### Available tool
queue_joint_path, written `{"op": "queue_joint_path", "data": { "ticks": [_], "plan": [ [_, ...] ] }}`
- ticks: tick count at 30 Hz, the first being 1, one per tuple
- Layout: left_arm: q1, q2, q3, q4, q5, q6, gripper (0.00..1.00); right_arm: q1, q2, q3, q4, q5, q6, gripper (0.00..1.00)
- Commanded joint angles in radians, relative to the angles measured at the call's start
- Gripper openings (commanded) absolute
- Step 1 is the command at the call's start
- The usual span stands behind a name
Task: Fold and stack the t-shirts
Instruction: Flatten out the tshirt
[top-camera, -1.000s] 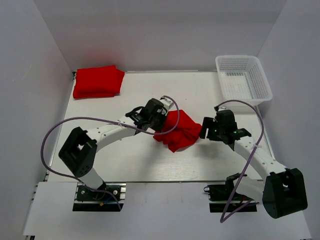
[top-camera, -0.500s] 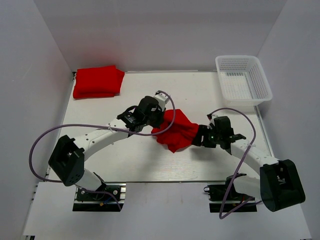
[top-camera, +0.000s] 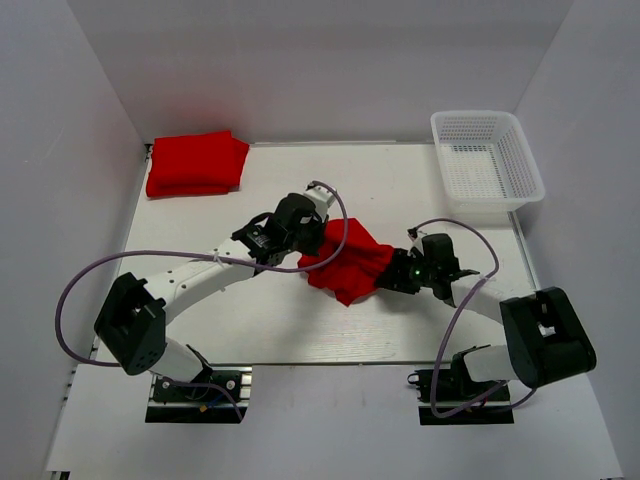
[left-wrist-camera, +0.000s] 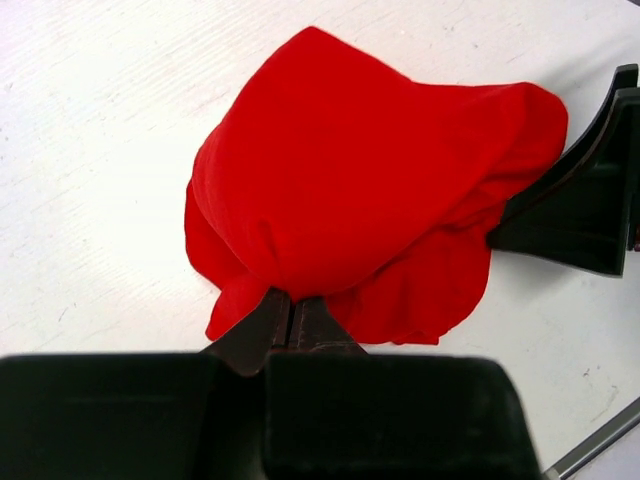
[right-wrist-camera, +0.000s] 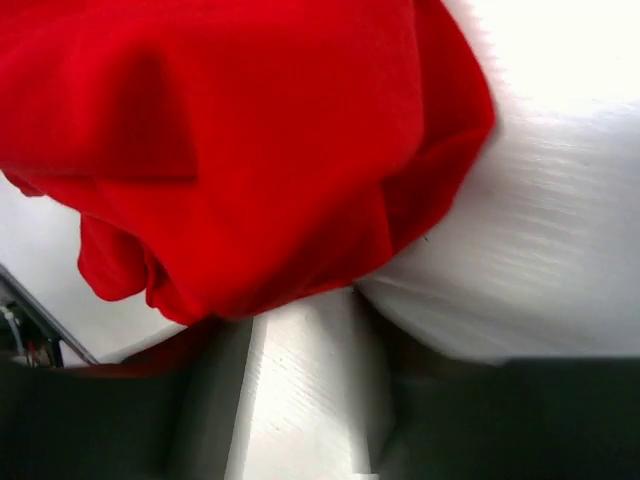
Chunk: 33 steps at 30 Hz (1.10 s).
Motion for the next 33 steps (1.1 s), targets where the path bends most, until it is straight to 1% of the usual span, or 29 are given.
{"op": "queue_joint_path", "data": {
  "ticks": [1, 3, 4, 5, 6, 7, 8, 9, 10, 11, 12, 13, 14, 15, 17, 18, 19, 20, 21, 22, 23, 24, 26, 27, 29, 30, 31, 33],
  "plan": [
    [0.004, -0.055, -0.009, -0.007, -0.025, -0.012, 0.0, 0.007, 0.043, -0.011, 0.134, -0.063, 0.046, 0.36],
    [0.004, -0.064, -0.009, -0.007, -0.036, -0.021, 0.0, 0.011, 0.054, -0.004, 0.14, -0.057, 0.047, 0.2],
    [0.014, -0.073, -0.009, -0.007, -0.047, -0.021, 0.0, 0.012, 0.043, -0.002, 0.136, -0.042, 0.05, 0.02],
    [0.014, -0.082, -0.009, -0.007, -0.047, -0.021, 0.0, 0.01, 0.037, -0.001, 0.125, -0.033, 0.044, 0.0],
    [0.014, -0.083, -0.009, -0.02, -0.069, -0.021, 0.0, 0.013, 0.022, 0.005, 0.116, -0.001, 0.041, 0.0],
    [0.014, -0.092, 0.011, -0.029, -0.123, -0.021, 0.0, 0.012, -0.028, 0.01, 0.055, 0.042, 0.012, 0.0],
    [0.014, -0.092, 0.023, -0.052, -0.155, -0.021, 0.0, 0.01, -0.049, 0.022, 0.021, 0.12, 0.001, 0.0],
    [0.014, -0.092, 0.04, -0.069, -0.187, -0.021, 0.0, 0.008, -0.068, 0.07, -0.017, 0.166, -0.009, 0.0],
    [0.024, -0.102, 0.075, -0.089, -0.27, -0.033, 0.0, 0.007, -0.132, 0.088, -0.113, 0.249, -0.022, 0.0],
    [0.024, -0.112, 0.091, -0.112, -0.313, -0.033, 0.0, 0.007, -0.157, 0.104, -0.136, 0.335, -0.05, 0.0],
    [0.024, -0.112, 0.109, -0.121, -0.383, -0.033, 0.0, 0.005, -0.203, 0.149, -0.153, 0.372, -0.057, 0.0],
    [0.034, -0.112, 0.144, -0.133, -0.416, -0.033, 0.0, 0.004, -0.22, 0.16, -0.197, 0.429, -0.072, 0.0],
    [0.034, -0.122, 0.163, -0.144, -0.445, -0.033, 0.0, 0.001, -0.28, 0.186, -0.22, 0.533, -0.08, 0.0],
    [0.034, -0.133, 0.199, -0.164, -0.494, -0.033, 0.0, -0.002, -0.299, 0.214, -0.243, 0.558, -0.086, 0.0],
    [0.046, -0.16, 0.229, -0.173, -0.528, -0.021, 0.0, -0.004, -0.354, 0.26, -0.259, 0.648, -0.107, 0.0],
    [0.057, -0.171, 0.255, -0.173, -0.556, -0.021, 0.0, -0.005, -0.362, 0.281, -0.265, 0.67, -0.136, 0.0],
    [0.057, -0.185, 0.267, -0.159, -0.565, 0.011, 0.0, -0.008, -0.377, 0.341, -0.274, 0.72, -0.144, 0.0],
    [0.057, -0.197, 0.281, -0.15, -0.574, 0.028, 0.0, -0.011, -0.38, 0.367, -0.28, 0.745, -0.15, 0.0],
    [0.066, -0.219, 0.31, -0.141, -0.602, 0.045, 0.0, -0.012, -0.382, 0.392, -0.282, 0.808, -0.182, 0.0],
    [0.066, -0.23, 0.325, -0.127, -0.622, 0.06, 0.0, -0.012, -0.386, 0.467, -0.283, 0.832, -0.196, 0.0],
    [0.066, -0.239, 0.339, -0.127, -0.646, 0.1, 0.0, -0.015, -0.386, 0.49, -0.285, 0.851, -0.207, 0.0],
    [0.066, -0.248, 0.368, -0.117, -0.692, 0.117, 0.0, -0.018, -0.386, 0.515, -0.286, 0.904, -0.26, 0.0],
    [0.066, -0.282, 0.393, -0.116, -0.729, 0.147, 0.0, -0.018, -0.386, 0.616, -0.286, 0.937, -0.314, 0.0],
    [0.066, -0.296, 0.402, -0.103, -0.76, 0.184, 0.0, -0.019, -0.391, 0.66, -0.288, 0.976, -0.351, 0.0],
    [0.066, -0.351, 0.402, -0.069, -0.81, 0.212, 0.0, -0.021, -0.394, 0.732, -0.283, 1.029, -0.402, 0.0],
    [0.066, -0.374, 0.391, -0.052, -0.83, 0.245, 0.0, -0.022, -0.405, 0.745, -0.262, 1.056, -0.445, 0.0],
    [0.066, -0.395, 0.376, -0.031, -0.855, 0.246, 0.0, -0.022, -0.406, 0.757, -0.26, 1.076, -0.466, 0.0],
    [0.066, -0.467, 0.329, 0.023, -0.893, 0.32, 0.0, -0.027, -0.423, 0.794, -0.237, 1.121, -0.5, 0.0]
  ]
}}
